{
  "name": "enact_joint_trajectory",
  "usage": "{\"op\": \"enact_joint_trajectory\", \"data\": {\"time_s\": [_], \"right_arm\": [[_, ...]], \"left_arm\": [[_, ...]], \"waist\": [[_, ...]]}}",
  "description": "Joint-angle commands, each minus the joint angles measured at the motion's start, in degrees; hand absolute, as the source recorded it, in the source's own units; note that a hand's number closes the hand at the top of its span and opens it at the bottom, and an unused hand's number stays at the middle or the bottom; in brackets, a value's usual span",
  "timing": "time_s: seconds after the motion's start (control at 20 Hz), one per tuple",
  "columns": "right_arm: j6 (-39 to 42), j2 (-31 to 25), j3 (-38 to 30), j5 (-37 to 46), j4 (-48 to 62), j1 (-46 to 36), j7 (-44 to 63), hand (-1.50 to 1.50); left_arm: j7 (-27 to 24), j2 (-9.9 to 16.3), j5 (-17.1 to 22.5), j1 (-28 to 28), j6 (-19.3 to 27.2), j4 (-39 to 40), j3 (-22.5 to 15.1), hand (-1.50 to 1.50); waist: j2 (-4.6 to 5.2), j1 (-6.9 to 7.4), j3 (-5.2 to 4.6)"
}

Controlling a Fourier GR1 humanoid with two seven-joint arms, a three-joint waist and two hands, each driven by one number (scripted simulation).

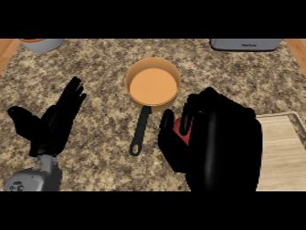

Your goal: Pick the bell pepper from the tray and place it in the pot

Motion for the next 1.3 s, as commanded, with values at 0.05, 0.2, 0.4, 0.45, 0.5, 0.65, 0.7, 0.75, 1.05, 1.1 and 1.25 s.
{"op": "enact_joint_trajectory", "data": {"time_s": [0.05,0.2,0.4,0.45,0.5,0.65,0.7,0.75,1.05,1.1,1.25], "right_arm": [[9.3,1.0,-4.1,-3.9,2.9,-16.9,13.2,1.5],[8.3,1.0,-8.1,-7.7,7.4,-22.0,12.9,1.5],[5.7,1.0,-13.0,-10.3,15.8,-28.7,11.9,1.5],[4.4,1.0,-14.6,-10.6,18.0,-29.8,12.2,1.5],[3.9,1.0,-14.8,-10.9,20.0,-29.9,11.9,1.5],[1.2,1.0,-19.8,-11.3,27.6,-35.2,9.7,1.5],[0.8,1.0,-20.7,-12.7,29.5,-35.6,10.4,1.5],[0.5,1.0,-22.2,-12.0,31.0,-34.5,8.1,1.5],[-6.9,1.0,-23.1,-14.5,44.2,-38.4,6.1,1.5],[-8.5,1.0,-24.2,-14.4,48.4,-39.4,3.5,1.5],[-10.1,1.0,-23.7,-16.4,56.3,-40.2,0.0,1.5]], "left_arm": [[-0.5,0.4,0.0,-1.6,-0.3,1.8,0.6,0.0],[0.3,-1.2,-0.7,0.1,0.5,-0.7,-1.5,0.0],[-0.6,-0.4,-0.6,-1.3,-0.4,0.8,-1.0,0.0],[0.3,0.1,0.8,-0.7,-1.2,-0.1,-0.3,0.0],[0.1,-0.8,-1.1,-0.6,0.1,-0.2,-1.5,0.0],[-1.2,-1.9,-1.4,-2.9,1.0,2.7,-1.3,0.0],[1.2,-0.7,-0.3,-2.6,-0.5,0.0,-1.5,0.0],[-1.7,-0.9,-0.8,0.3,-0.2,0.1,-1.2,0.0],[-1.4,-0.4,-0.6,-1.7,-0.5,1.4,-0.4,0.0],[-2.0,-0.5,-1.1,-1.2,-0.7,1.0,-1.2,0.0],[-0.5,-1.6,-1.1,-1.3,0.0,0.7,-1.9,0.0]], "waist": [[0.24,0.69,-0.01],[0.17,1.28,0.04],[0.48,1.63,0.02],[0.48,2.28,0.01],[0.54,1.88,0.06],[1.06,1.66,0.02],[0.83,2.32,0.06],[0.84,1.72,0.1],[0.99,1.84,0.12],[1.12,2.05,0.12],[1.24,2.15,0.13]]}}
